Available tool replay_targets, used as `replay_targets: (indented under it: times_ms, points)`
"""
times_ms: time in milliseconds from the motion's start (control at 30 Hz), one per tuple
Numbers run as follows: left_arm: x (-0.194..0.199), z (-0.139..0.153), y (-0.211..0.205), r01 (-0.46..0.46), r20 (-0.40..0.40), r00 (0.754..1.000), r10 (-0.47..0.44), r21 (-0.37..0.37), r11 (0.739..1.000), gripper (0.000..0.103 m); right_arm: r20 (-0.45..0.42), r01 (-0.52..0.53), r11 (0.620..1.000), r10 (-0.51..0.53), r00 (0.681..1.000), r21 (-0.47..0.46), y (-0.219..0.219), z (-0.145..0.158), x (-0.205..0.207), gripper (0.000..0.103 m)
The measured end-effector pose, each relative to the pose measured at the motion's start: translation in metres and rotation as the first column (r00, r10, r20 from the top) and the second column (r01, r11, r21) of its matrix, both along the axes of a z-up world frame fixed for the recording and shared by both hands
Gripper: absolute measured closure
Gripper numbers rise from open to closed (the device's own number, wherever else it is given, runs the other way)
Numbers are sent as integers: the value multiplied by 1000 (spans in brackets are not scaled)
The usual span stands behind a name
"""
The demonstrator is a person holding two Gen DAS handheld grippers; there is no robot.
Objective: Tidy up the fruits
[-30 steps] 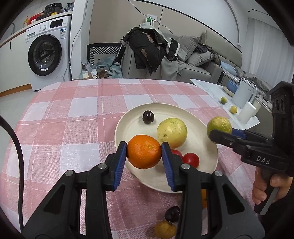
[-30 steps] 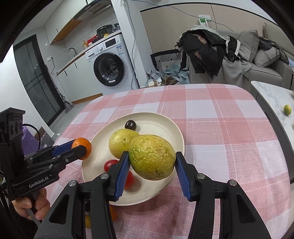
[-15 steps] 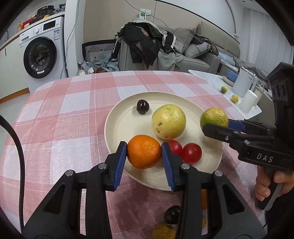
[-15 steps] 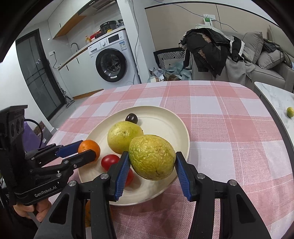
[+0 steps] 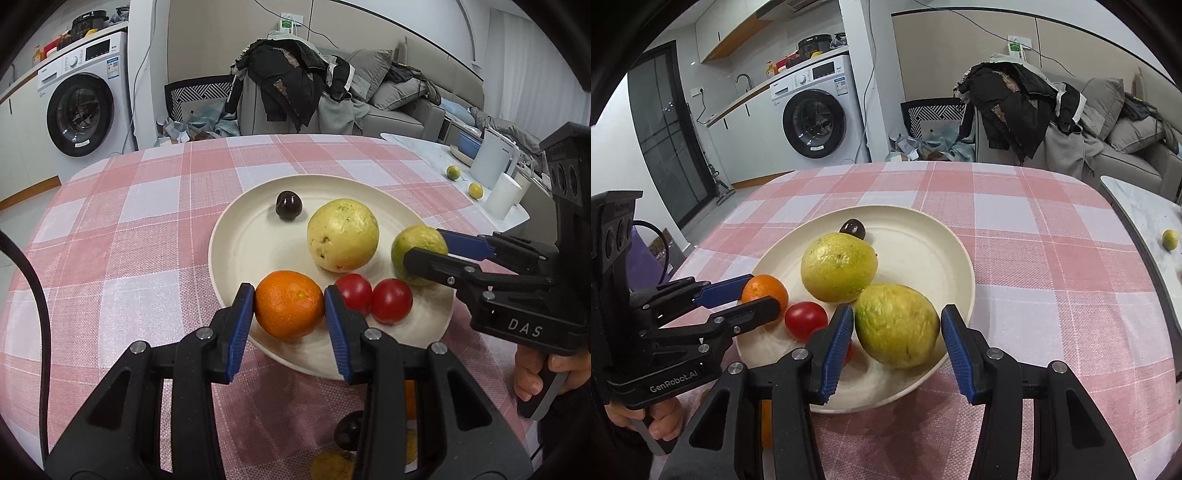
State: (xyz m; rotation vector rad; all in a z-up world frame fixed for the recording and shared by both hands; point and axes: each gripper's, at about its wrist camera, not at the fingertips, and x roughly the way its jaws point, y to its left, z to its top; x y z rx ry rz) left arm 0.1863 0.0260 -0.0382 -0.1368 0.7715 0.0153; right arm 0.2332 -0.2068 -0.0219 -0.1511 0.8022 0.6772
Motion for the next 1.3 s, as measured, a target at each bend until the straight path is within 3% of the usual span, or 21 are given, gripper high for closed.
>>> replay_targets:
  times_ms: [133,200,267,333,433,600,700,933,1300]
  points:
    - [-2,5,3,-12,-6,1000,12,0,1000,67,28,43,999,-43,999,-18,-6,6,-2,50]
    - [-9,10,5,-17,5,1000,17,4,1000,61,39,63,998,-62,997,-26,-11,10,-4,46]
    - [-17,17,7,-33,20,999,33,8,999,39,35,66,998,-65,997,-20,-15,13,-7,33]
    - [-28,24,10,-50,43,998,50,8,999,25,17,53,998,-52,998,-19,-19,16,-13,14]
    - [-45,36,13,-59,71,996,59,5,998,21,1,26,999,-26,1000,-39,-19,18,-25,6]
    - [-71,49,12,-65,79,995,64,13,998,15,-11,4,998,-5,1000,-56,-18,24,-43,1]
    - [-87,55,10,-69,88,994,68,11,998,2,-34,-17,999,16,999,-41,-18,27,-53,0]
    - [-113,55,2,-41,84,996,40,8,999,1,-23,-83,995,82,996,-55,-13,29,-76,0]
    - [-111,51,3,-22,32,999,21,40,999,1,-54,-68,994,64,996,-80,-11,14,-69,0]
